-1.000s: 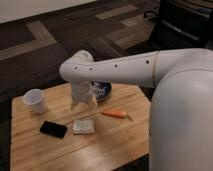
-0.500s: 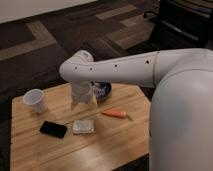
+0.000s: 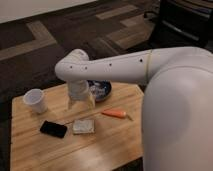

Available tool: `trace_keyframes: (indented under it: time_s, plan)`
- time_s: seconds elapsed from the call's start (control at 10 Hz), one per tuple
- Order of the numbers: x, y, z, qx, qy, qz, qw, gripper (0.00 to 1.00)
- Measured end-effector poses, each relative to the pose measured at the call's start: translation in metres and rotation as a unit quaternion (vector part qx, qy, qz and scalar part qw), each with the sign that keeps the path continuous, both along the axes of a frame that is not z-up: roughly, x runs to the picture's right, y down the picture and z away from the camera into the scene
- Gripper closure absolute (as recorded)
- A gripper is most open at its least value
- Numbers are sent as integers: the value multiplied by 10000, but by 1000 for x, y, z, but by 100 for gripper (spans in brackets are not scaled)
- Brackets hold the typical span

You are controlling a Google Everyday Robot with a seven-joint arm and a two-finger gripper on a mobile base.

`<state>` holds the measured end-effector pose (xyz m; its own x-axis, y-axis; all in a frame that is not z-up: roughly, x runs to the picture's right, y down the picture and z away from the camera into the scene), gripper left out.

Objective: Place the white sponge in the ceramic bowl

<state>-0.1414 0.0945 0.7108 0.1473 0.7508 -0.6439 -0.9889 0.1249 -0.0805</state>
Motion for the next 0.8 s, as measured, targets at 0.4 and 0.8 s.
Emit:
trace_keyframes:
  time_s: [0.4,0.8]
  plan:
    - [-47,14,-18,-302,-858,-1421,9857,35]
    - [-32,26,-54,-572,-1435,-2858,9458,35]
